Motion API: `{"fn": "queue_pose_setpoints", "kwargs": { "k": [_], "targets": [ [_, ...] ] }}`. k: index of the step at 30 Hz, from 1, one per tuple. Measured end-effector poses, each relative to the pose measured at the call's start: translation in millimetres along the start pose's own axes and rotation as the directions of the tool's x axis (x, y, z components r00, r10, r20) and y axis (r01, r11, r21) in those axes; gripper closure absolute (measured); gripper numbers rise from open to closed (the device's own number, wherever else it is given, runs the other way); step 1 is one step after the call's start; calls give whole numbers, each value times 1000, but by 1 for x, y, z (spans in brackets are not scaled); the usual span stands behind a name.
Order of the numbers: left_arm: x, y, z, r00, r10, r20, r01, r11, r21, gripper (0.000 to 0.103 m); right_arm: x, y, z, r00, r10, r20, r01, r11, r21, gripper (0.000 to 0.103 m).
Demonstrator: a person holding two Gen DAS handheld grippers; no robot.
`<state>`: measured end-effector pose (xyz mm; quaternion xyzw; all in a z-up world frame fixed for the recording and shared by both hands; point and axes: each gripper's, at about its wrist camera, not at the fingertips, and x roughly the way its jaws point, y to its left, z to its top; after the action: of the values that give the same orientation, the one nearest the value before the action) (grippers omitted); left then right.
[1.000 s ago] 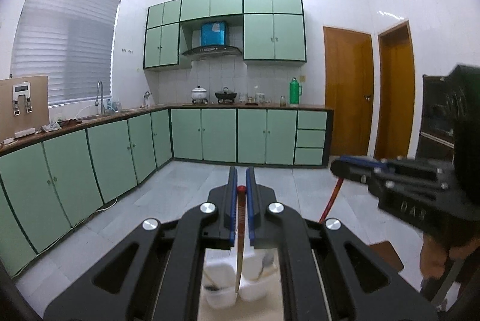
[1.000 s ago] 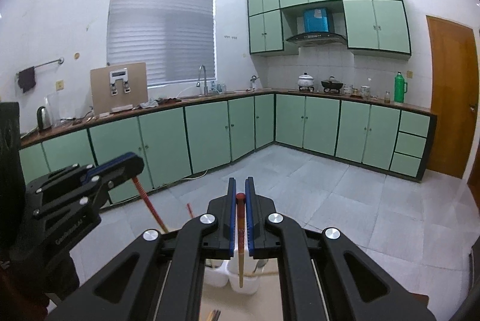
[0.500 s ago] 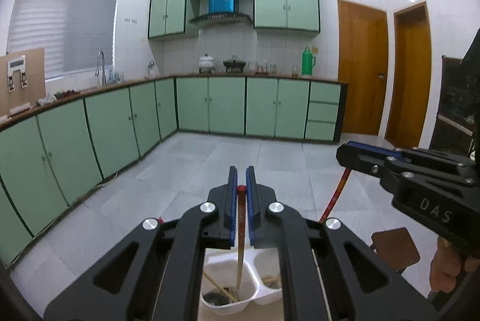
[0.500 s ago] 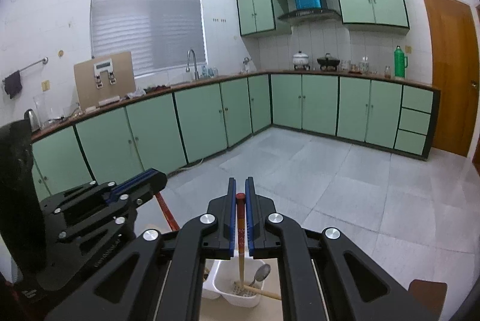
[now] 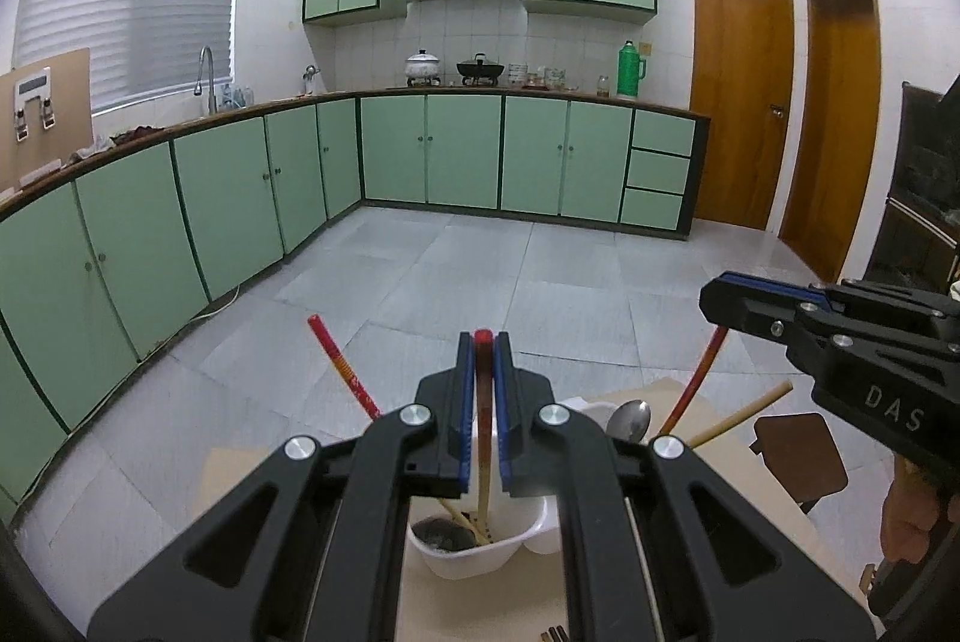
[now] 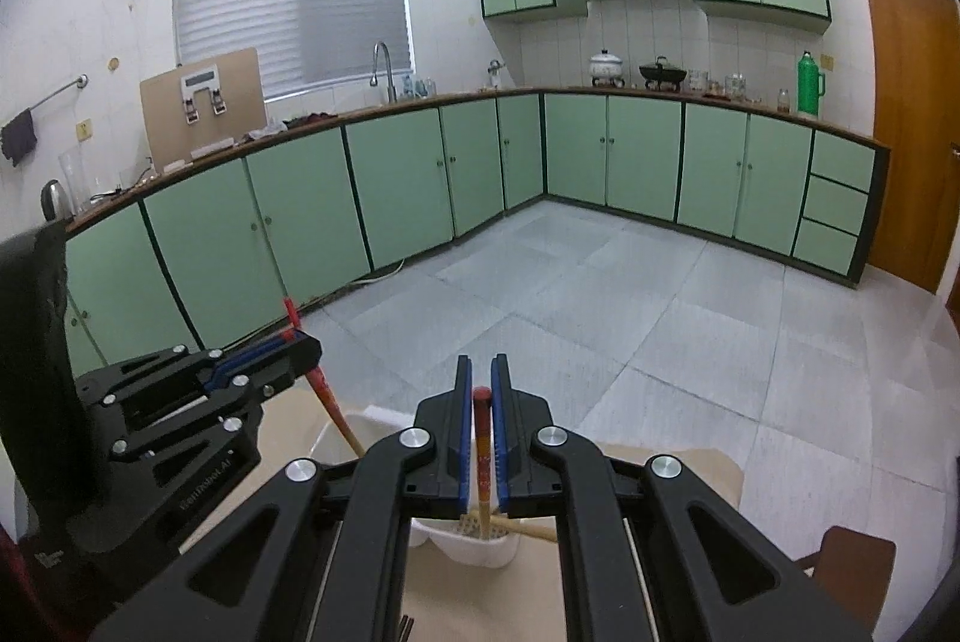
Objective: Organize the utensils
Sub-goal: 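Open both tools to release the chopsticks and move back to the table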
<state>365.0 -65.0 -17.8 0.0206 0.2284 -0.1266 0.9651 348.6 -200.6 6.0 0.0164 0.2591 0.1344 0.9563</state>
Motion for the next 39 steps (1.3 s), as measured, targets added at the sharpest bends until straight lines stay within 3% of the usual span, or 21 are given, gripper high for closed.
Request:
{"fn": "queue_pose_setpoints", "kwargs": {
  "k": [3,4,5,9,15,20,25,30,39],
  "targets": [
    [-7,1,1,1000,0,-1,0,1000,4,89,-8,-2,1,1000,-14,13,14,1000,9,84],
    [-12,2,1,1000,0,5,0,1000,2,81,-12,-4,1,1000,-18,19,18,1000,15,80],
    [-17,2,2,1000,3,13,-3,1000,-1,74,-18,-5,0,999,-25,31,24,999,23,72],
    [-41,4,0,999,17,43,-18,1000,5,63,-44,-11,-6,995,-73,72,70,997,39,44],
    [-83,4,-24,997,35,64,-35,999,-2,46,-86,-15,-39,989,-108,105,100,992,75,23],
    [-113,2,-67,999,37,20,-37,999,-20,33,-115,-7,-83,986,-131,105,122,989,82,6],
    [-135,-4,-115,998,28,-54,-30,999,-23,25,-132,1,-133,993,-110,40,104,986,131,6],
    [-151,-7,-166,990,22,-139,-28,999,-43,24,-135,13,-180,995,-89,-47,95,984,154,6],
    [-158,-7,-237,959,40,-280,-54,998,-40,24,-126,39,-253,979,-78,-186,103,986,129,6]
  ]
}}
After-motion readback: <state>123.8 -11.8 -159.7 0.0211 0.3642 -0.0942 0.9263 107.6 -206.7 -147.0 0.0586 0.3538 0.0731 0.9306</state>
